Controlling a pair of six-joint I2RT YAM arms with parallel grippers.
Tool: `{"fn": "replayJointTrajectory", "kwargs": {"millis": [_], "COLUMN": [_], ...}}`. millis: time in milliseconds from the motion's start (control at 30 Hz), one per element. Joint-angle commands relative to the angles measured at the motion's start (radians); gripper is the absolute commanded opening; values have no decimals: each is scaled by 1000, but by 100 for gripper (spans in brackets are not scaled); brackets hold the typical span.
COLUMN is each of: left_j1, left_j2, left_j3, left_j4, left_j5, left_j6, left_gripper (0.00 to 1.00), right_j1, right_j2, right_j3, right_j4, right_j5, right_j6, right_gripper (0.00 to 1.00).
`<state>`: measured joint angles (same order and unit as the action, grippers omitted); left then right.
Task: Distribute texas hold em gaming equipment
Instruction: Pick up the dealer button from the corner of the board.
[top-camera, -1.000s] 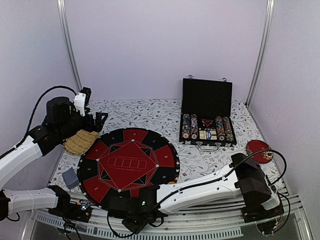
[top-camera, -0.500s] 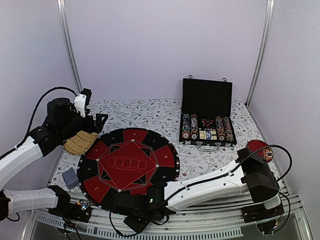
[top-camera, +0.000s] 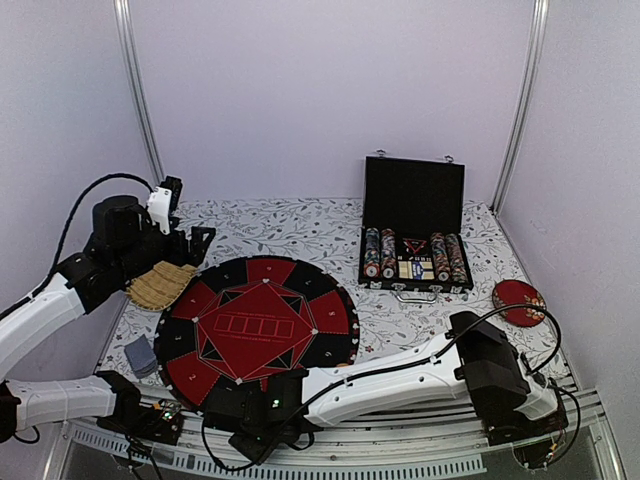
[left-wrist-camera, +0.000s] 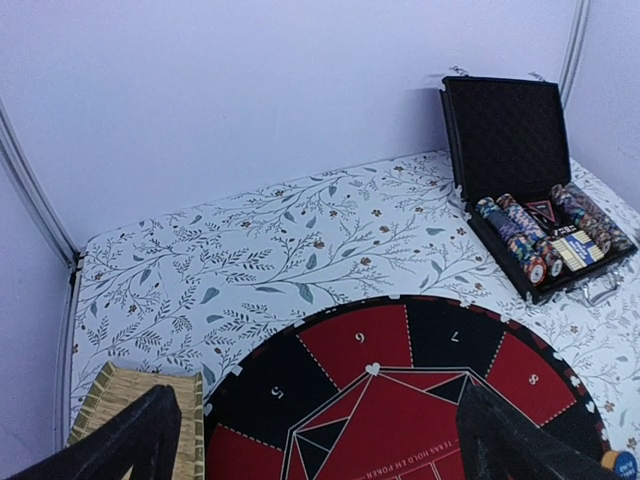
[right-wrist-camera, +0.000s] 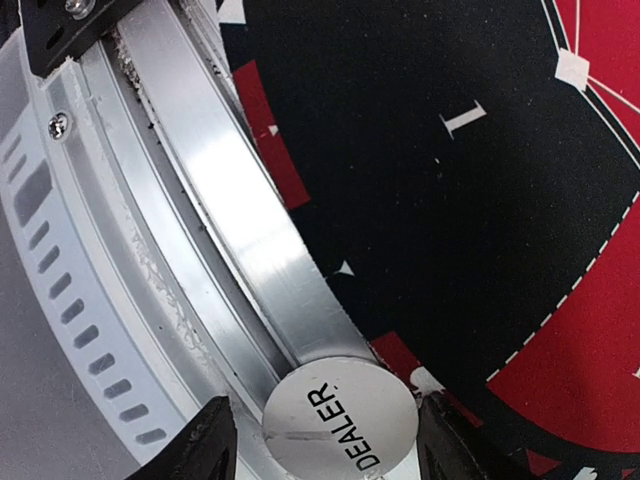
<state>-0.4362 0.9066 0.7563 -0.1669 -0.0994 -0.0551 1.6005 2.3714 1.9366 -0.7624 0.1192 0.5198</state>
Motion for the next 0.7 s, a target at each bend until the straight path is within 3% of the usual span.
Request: {"fn": "replayJointTrajectory", "kwargs": {"millis": [0,300,667], "left_j1": [2,2,2], "left_j2": [-14,-25,-28], "left_j3": [-8,-11,-11], "left_j4": [22,24,25], "left_j5": [0,-9,-10], "left_j6": [11,14,15], "left_gripper": [98,98,98], "right_j1": [16,33,45], "right_j2": [82,76,-42], "right_j3": [-7,-75,-156], "right_j4": [-88,-151,-141], "right_j5": [36,36,35], "right_j6": [-1,57,77], "right_gripper": [61,43,41]}}
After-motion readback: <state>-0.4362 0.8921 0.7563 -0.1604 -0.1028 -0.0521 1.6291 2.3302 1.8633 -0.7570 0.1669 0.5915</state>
